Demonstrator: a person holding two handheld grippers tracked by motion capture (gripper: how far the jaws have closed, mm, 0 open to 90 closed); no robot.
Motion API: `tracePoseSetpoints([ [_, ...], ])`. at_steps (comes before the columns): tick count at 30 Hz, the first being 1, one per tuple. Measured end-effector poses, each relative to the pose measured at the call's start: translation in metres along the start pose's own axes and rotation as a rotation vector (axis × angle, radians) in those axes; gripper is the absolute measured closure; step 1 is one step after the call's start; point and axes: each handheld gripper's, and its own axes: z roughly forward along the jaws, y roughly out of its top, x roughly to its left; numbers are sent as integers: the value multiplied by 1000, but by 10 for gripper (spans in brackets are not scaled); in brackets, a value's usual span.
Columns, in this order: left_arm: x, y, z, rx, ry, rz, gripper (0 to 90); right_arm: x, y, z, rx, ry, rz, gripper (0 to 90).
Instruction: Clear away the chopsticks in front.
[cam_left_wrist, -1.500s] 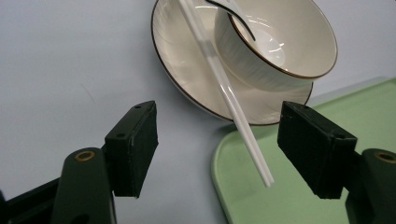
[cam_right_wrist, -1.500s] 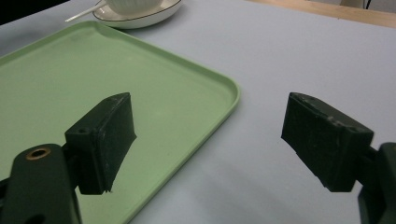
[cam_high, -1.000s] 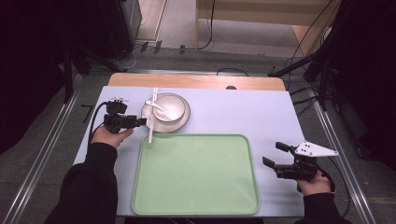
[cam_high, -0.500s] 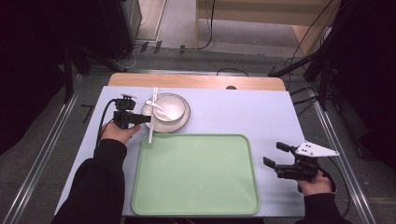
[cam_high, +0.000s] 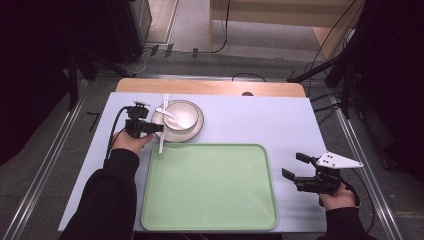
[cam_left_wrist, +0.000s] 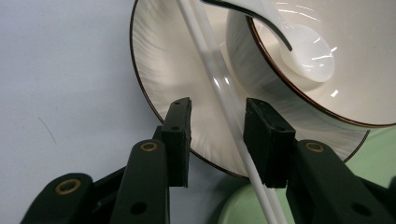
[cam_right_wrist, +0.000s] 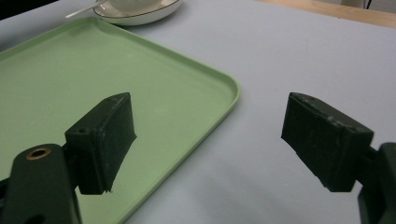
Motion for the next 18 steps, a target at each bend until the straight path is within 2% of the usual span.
tracePoseSetpoints([
  [9, -1, 2, 6, 3, 15, -9, 666, 0, 0, 0, -2, 5, -1, 177],
  [12, 1, 4, 9, 2, 13, -38, 684, 1, 0, 0, 0, 6, -1, 178],
  [18, 4, 5, 15, 11, 6, -60, 723, 0, 0, 0, -2, 8, 0, 177],
])
